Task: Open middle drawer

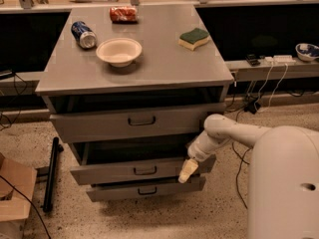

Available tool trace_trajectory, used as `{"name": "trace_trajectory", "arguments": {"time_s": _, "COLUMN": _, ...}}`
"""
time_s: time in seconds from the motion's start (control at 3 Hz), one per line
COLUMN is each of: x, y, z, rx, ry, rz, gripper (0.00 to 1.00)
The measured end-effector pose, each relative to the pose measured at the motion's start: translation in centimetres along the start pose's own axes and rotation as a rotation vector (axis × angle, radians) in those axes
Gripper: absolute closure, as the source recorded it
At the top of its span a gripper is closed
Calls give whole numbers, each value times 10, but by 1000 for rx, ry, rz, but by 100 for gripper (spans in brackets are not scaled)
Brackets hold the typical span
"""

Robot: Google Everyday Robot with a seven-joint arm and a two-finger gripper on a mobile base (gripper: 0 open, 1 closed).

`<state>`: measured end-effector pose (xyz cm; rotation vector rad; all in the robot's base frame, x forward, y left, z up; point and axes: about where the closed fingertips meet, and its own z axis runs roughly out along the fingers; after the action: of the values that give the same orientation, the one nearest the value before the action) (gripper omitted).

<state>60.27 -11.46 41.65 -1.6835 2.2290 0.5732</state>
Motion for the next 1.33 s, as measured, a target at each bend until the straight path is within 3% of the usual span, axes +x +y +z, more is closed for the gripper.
{"name": "trace_trajectory", "arguments": {"time_s": 0.33, "x": 20, "y": 15, "z": 12, "rx": -52, "ry": 33, "rz": 26, "gripper": 16}}
{"name": "trace_trajectory", "arguments": {"time_s": 1.33, "x": 22, "y": 29, "z": 8, "rx": -83, "ry": 56, "rz": 30, "gripper": 86}}
